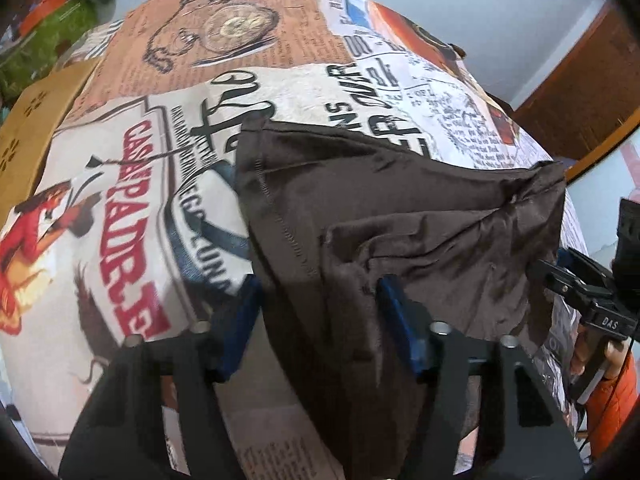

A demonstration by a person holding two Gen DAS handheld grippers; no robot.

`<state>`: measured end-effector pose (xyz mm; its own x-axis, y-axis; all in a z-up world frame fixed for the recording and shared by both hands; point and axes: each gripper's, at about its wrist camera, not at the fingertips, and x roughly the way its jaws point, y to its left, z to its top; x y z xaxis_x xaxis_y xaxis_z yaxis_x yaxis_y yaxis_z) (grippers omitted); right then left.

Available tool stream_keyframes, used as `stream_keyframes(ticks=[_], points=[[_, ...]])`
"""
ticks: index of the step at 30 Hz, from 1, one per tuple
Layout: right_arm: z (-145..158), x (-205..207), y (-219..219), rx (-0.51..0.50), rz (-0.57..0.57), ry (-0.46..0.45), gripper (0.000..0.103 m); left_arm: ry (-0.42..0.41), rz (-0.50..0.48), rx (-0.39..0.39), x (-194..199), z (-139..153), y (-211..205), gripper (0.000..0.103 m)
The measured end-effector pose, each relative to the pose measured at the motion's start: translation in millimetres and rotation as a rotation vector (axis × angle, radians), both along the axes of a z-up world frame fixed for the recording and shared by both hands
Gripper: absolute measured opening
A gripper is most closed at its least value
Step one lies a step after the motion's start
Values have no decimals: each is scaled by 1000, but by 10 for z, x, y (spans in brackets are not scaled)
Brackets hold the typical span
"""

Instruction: Fold small clothes

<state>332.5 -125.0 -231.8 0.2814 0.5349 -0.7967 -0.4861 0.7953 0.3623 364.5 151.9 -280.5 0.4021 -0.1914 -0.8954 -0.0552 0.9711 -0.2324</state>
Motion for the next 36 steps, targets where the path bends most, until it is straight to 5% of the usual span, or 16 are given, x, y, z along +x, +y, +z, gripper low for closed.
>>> stream_keyframes(ticks=[3, 6, 8, 10, 19, 27, 36], points=[[-5, 1, 50, 15, 14, -8, 64, -8, -21, -36, 27, -13, -38, 36], [-32, 12, 51, 7, 7, -17, 45, -14, -14, -52, 65, -37, -37, 29], [-42, 12, 22, 14, 0, -8, 22, -17, 6, -74, 77, -40, -13, 22], [-69, 25, 9, 44, 12, 33, 14, -25, 22, -75, 74, -7, -15, 18], [289, -152, 135, 44, 53, -38, 9, -186, 8, 57, -236, 597, -76, 10], [833, -384, 544, 104, 126, -129, 8, -337, 97, 102, -727, 1313, 416, 10], [961, -573, 1289, 143, 234, -127, 8, -298, 210, 150, -1097, 1335, 1121, 10]])
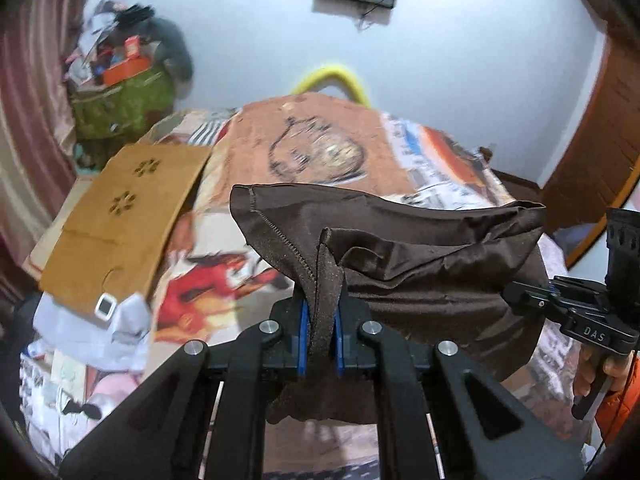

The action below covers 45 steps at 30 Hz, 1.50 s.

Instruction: Fold small clothes

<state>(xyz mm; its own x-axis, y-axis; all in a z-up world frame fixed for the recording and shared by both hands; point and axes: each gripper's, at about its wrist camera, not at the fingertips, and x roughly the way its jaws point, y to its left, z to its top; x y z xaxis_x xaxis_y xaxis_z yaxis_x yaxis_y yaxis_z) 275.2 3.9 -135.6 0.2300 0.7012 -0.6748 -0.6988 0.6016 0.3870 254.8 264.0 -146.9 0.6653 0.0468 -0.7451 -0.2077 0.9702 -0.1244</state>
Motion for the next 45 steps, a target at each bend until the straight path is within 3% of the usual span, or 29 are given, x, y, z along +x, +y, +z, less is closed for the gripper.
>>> stream_keyframes(ticks=[9, 12, 15, 19, 23, 26, 30, 33, 37, 40, 43, 45], points=[[-708, 54, 483, -119, 45, 154, 8, 222, 65, -153, 79, -967, 513, 10], [-819, 86, 513, -151, 39, 163, 10, 269, 70, -173, 171, -1233, 551, 10], [-883, 135, 530, -203, 27, 137, 18, 291, 74, -165, 255, -1365, 568, 17], [-863, 158, 468, -243, 10, 112, 28, 258, 75, -114, 223, -1292, 610, 29], [-680, 110, 329, -239, -16, 45, 32, 198, 87, -41, 116, -1043, 666, 29], [-493, 76, 307, -205, -6, -7, 33, 157, 90, -51, 37, -865, 733, 29], [-309, 30, 470, -144, 56, -13, 38, 143, 12, -141, 37, -759, 666, 29], [-362, -5, 714, -116, 128, 25, 38, 161, -32, -175, 97, -830, 530, 29], [-611, 8, 1021, -131, 194, 93, 38, 252, -47, -139, 237, -1152, 397, 29], [-757, 94, 1096, -165, 169, 100, 38, 302, -8, -100, 295, -1353, 446, 29], [-757, 187, 1014, -170, 126, 74, 38, 276, 12, -122, 271, -1391, 538, 28], [-748, 252, 926, -201, 81, 35, 38, 255, 31, -95, 244, -1352, 554, 28]])
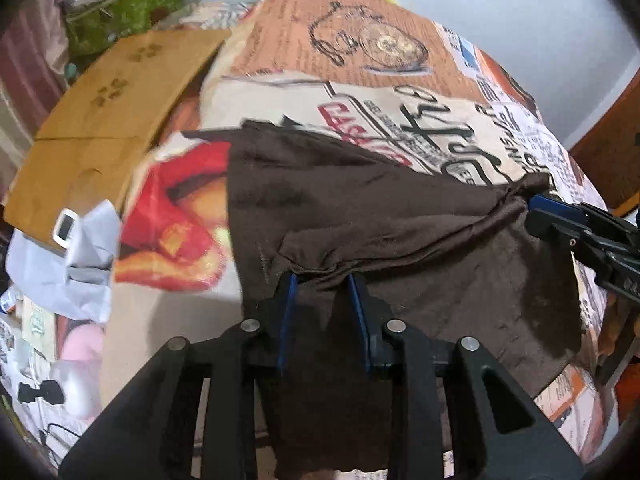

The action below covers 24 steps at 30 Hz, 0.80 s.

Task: Fold small clothes
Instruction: 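Open both grippers to lay the folded shirt on the bed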

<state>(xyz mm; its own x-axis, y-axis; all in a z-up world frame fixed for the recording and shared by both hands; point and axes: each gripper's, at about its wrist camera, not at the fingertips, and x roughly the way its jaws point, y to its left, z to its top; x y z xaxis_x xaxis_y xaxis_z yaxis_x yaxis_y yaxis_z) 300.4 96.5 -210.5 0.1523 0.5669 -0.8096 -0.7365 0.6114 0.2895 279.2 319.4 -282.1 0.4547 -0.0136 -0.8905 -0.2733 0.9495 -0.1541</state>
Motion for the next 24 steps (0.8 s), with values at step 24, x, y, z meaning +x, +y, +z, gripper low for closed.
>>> stream_keyframes(ticks=[24], points=[[-90, -455, -119, -90, 114, 51, 54, 57, -17, 114, -405, -17, -318, 67]])
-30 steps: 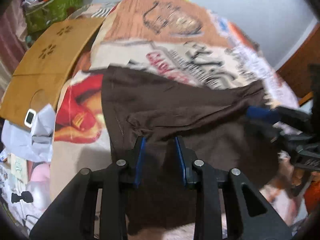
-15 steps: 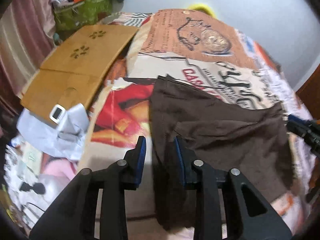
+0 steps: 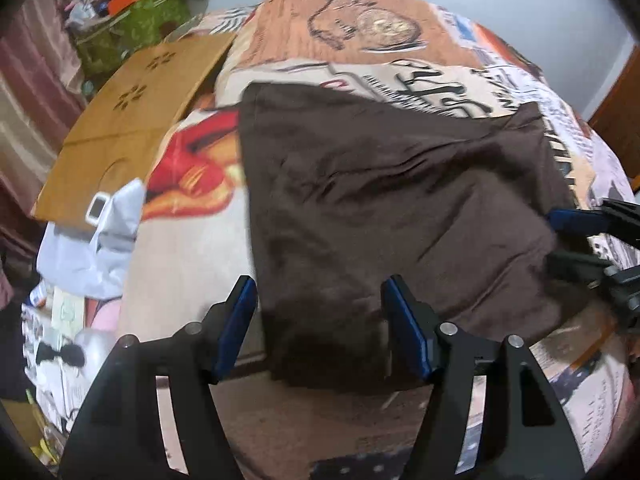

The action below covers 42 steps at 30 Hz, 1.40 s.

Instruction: Fold small clothes

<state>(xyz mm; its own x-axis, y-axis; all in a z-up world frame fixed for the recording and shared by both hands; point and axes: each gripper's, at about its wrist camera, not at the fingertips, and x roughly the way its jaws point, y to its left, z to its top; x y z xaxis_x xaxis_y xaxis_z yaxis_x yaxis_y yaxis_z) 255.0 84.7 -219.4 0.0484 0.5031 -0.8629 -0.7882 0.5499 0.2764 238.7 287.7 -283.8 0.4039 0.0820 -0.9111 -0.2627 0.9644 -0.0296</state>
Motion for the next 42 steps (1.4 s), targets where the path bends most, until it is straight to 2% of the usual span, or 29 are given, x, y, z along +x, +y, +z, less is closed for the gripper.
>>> stream_keyframes(ticks=[6, 7, 9, 12, 16, 24, 31, 36, 42], points=[[2, -76, -318, -37, -13, -47, 54, -15, 65, -13, -289, 32, 213, 74], [11, -102, -350, -49, -17, -60, 60, -15, 75, -13, -346, 40, 225, 74], [-13, -136, -466, -82, -31, -85, 62, -16, 83, -5, -410, 72, 226, 74], [43, -148, -639, -66, -62, -89, 62, -42, 110, 24, -521, 205, 212, 74], [228, -136, -809, -11, -117, -97, 62, -88, 134, 18, -613, 455, 183, 74], [1016, -357, -1051, 184, -158, -218, 62, -292, 98, 56, -887, 1375, -286, 74], [1804, -786, -1283, 407, -163, -360, 62, -571, 3, 112, -1396, 2393, -967, 74], [2230, -1168, -1500, 549, -168, -461, 62, -718, -37, 186, -1813, 2834, -1427, 74], [2505, -1592, -1687, 647, -180, -557, 62, -819, -44, 196, -2229, 3053, -1758, 76]])
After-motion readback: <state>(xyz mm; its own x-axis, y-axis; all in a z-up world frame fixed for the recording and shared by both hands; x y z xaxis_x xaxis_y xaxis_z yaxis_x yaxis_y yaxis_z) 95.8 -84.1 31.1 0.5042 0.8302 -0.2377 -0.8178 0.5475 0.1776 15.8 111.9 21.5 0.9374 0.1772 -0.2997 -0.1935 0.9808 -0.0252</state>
